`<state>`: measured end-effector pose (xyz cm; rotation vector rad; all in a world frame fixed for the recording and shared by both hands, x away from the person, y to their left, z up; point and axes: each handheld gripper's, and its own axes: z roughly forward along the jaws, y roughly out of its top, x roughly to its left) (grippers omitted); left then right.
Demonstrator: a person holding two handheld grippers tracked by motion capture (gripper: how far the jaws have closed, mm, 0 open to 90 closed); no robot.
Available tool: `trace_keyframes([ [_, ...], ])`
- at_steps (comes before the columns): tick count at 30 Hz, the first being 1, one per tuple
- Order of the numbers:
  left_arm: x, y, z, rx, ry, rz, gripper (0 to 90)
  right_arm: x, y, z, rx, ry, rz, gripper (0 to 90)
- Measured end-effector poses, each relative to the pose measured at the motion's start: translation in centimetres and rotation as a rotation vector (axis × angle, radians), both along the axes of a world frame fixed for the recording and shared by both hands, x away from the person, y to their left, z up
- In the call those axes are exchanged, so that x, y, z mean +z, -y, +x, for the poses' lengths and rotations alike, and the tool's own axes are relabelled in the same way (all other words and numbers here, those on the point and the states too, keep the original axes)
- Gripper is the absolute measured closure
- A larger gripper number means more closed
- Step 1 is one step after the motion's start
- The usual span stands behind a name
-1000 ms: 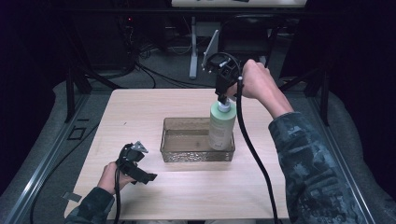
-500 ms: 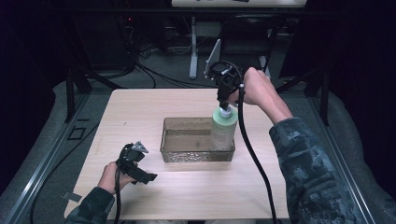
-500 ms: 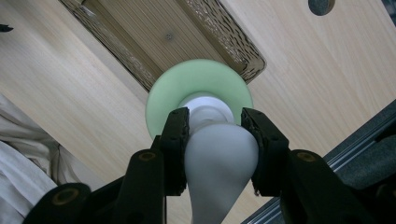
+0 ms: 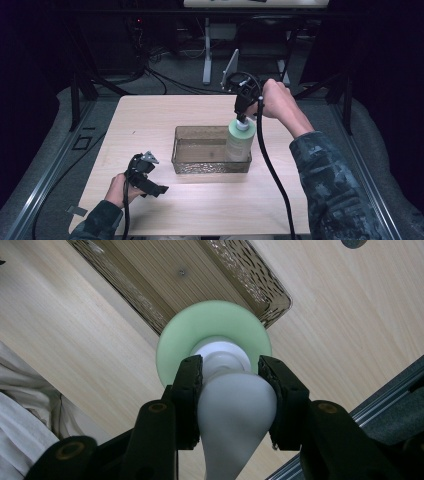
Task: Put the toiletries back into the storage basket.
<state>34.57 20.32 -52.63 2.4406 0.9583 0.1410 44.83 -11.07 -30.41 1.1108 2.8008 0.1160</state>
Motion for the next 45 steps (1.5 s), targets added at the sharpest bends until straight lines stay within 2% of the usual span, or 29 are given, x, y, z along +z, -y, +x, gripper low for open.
trace_keyframes([
  [26,0.0,0.0,0.0,0.002,0.004,-0.002,0.0,-1.5,0.3,-0.1,-0.014,-0.016,-0.021,62.9],
  [36,0.1,0.0,0.0,0.003,0.005,-0.004,0.0,-1.7,0.5,0.0,-0.024,0.006,0.013,62.7],
  [37,0.1,0.0,0.0,0.006,0.005,-0.004,0.0,-1.8,0.6,0.0,-0.027,0.017,0.035,62.5],
  [39,0.1,0.0,0.0,0.006,0.004,-0.004,0.0,-1.8,0.6,0.0,-0.028,0.020,0.041,62.5],
  [45,0.1,0.0,0.0,0.009,0.006,-0.004,0.0,-2.0,0.3,-0.2,-0.010,0.046,0.072,62.2],
])
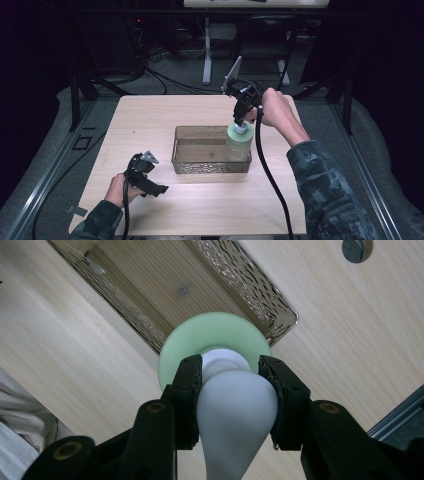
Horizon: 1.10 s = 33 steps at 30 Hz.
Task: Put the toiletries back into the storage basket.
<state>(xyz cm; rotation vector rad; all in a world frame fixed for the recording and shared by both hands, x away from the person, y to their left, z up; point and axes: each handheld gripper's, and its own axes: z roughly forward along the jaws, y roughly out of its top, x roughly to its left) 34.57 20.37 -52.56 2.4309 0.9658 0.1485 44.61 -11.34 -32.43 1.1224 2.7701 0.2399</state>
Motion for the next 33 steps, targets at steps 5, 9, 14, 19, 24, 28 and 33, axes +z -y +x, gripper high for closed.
trace_keyframes([
  [5,0.0,0.0,0.0,-0.001,0.000,-0.001,0.0,-0.1,-0.1,0.0,0.007,0.028,0.008,58.8],
  [9,0.0,0.0,0.0,0.001,0.001,0.001,0.0,0.0,0.5,-0.2,0.007,0.041,0.036,50.2],
  [14,0.0,0.1,0.0,-0.003,0.000,0.002,0.0,0.1,1.2,-0.6,0.013,0.059,0.080,27.5],
  [19,0.0,0.1,0.1,-0.005,-0.003,0.006,0.0,-0.2,1.8,-1.3,-0.015,0.103,0.102,14.0],
  [24,0.0,0.3,0.1,-0.008,0.000,0.006,0.0,-0.8,2.4,-1.9,-0.022,0.122,0.126,5.1],
  [28,0.0,0.3,0.1,-0.009,-0.004,0.002,0.0,-1.0,3.2,-2.7,-0.020,0.147,0.154,1.8],
  [33,-0.1,0.3,0.1,-0.009,-0.002,0.006,0.0,-1.1,4.3,-3.8,-0.022,0.176,0.181,0.0],
])
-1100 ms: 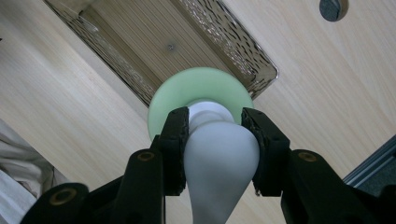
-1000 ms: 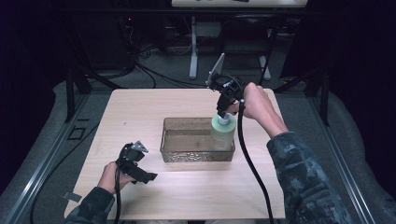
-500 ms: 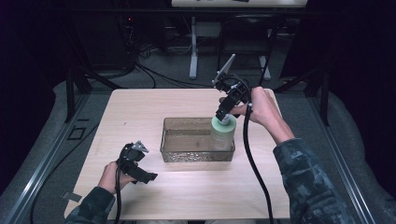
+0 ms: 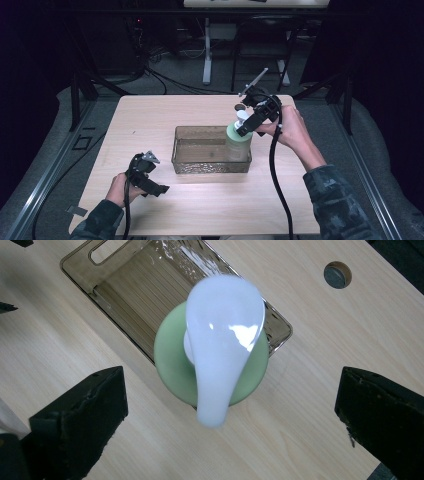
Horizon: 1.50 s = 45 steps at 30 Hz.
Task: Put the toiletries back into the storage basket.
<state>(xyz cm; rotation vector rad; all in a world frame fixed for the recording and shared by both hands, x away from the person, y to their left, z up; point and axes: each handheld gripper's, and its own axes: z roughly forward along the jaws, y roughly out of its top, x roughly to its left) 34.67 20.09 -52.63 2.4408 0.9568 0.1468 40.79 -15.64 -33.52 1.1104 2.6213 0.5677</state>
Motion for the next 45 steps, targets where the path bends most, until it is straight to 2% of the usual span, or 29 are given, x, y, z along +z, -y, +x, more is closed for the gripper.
trace_keyframes([
  [5,0.0,0.0,0.0,-0.001,0.001,0.002,0.0,-0.5,1.3,-1.4,-0.008,0.022,0.034,0.0],
  [11,0.0,0.0,-0.1,0.002,-0.001,0.000,0.0,-1.7,2.8,-3.0,-0.024,0.052,0.059,0.0],
  [12,0.0,0.0,-0.1,0.002,-0.001,0.000,0.0,-2.4,3.4,-3.7,-0.026,0.075,0.072,0.0],
  [14,0.0,0.0,-0.1,0.003,0.001,0.001,0.0,-2.6,3.5,-3.9,-0.029,0.076,0.071,0.0],
  [19,0.0,-0.1,-0.1,0.002,-0.001,0.001,0.0,-4.7,4.6,-5.5,-0.043,0.101,0.099,0.0],
  [21,0.0,-0.1,-0.1,0.002,0.000,0.003,0.0,-6.0,5.2,-6.1,-0.053,0.105,0.117,0.0],
  [22,0.0,-0.1,-0.1,0.002,-0.001,0.003,0.0,-6.0,5.2,-6.1,-0.053,0.105,0.117,0.0],
  [24,0.0,-0.1,-0.1,0.002,-0.001,0.003,0.0,-7.0,5.5,-6.6,-0.069,0.114,0.122,0.1],
  [25,0.0,-0.1,-0.1,0.001,-0.002,0.006,0.0,-7.9,6.0,-6.9,-0.072,0.120,0.138,0.0],
  [27,0.0,-0.1,-0.1,0.001,-0.003,0.006,0.0,-8.3,6.1,-7.2,-0.077,0.116,0.140,0.0],
  [29,0.0,-0.1,-0.1,0.000,-0.003,0.007,0.0,-9.4,6.5,-7.5,-0.077,0.101,0.150,0.0],
  [32,-0.1,-0.1,-0.1,-0.001,-0.003,0.006,0.0,-10.6,7.1,-7.8,-0.083,0.105,0.170,0.0],
  [34,-0.1,-0.1,-0.1,0.001,-0.005,0.007,0.0,-12.0,7.5,-8.0,-0.093,0.099,0.184,0.0],
  [35,-0.1,-0.1,-0.1,0.001,-0.006,0.007,0.0,-12.0,7.5,-8.0,-0.093,0.099,0.184,0.0],
  [37,-0.2,-0.1,-0.1,-0.002,-0.008,0.008,0.0,-12.9,7.6,-7.8,-0.097,0.083,0.171,0.0],
  [38,-0.1,-0.1,-0.1,-0.001,-0.007,0.007,0.0,-13.6,7.8,-7.7,-0.109,0.073,0.182,0.0],
  [42,-0.1,-0.3,0.0,-0.003,-0.005,0.007,0.0,-14.7,8.1,-7.6,-0.115,0.054,0.172,0.0],
  [45,-0.1,-0.3,0.1,-0.002,-0.005,0.005,0.0,-15.0,8.3,-7.7,-0.120,0.058,0.172,0.0],
])
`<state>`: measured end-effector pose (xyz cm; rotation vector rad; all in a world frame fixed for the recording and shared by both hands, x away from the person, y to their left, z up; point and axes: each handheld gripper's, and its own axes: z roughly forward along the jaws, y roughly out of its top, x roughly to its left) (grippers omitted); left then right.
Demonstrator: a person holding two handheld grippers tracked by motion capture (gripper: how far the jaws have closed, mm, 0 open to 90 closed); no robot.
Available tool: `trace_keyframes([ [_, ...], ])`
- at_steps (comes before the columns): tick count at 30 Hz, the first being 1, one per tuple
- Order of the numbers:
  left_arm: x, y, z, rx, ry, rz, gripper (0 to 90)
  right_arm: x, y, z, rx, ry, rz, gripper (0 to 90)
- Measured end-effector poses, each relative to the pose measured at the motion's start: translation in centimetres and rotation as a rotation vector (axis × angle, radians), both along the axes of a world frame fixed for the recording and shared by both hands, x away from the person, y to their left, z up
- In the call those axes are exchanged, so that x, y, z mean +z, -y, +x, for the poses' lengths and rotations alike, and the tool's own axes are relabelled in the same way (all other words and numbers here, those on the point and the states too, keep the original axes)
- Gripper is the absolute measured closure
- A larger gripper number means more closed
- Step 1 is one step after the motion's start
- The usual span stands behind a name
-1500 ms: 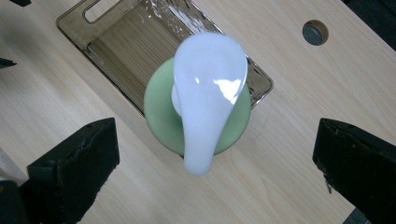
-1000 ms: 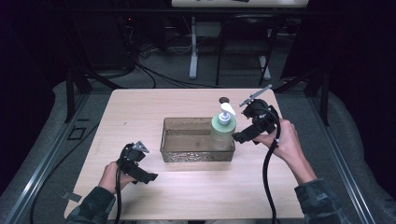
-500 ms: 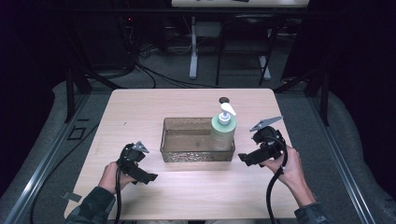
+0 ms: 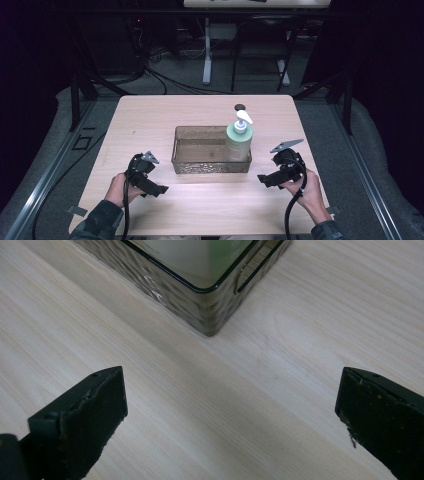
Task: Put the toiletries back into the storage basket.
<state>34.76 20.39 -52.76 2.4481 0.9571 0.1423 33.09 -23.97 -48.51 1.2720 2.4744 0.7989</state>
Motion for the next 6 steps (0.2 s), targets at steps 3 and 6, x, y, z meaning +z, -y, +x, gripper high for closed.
trace_keyframes([
  [3,0.01,-0.02,0.06,-0.001,0.003,-0.004,0.0,-0.28,0.48,0.00,-0.006,-0.006,0.005,0.0],
  [6,0.01,-0.02,0.16,0.004,0.001,-0.010,0.0,-0.59,0.82,0.11,-0.020,-0.024,0.009,0.0],
])
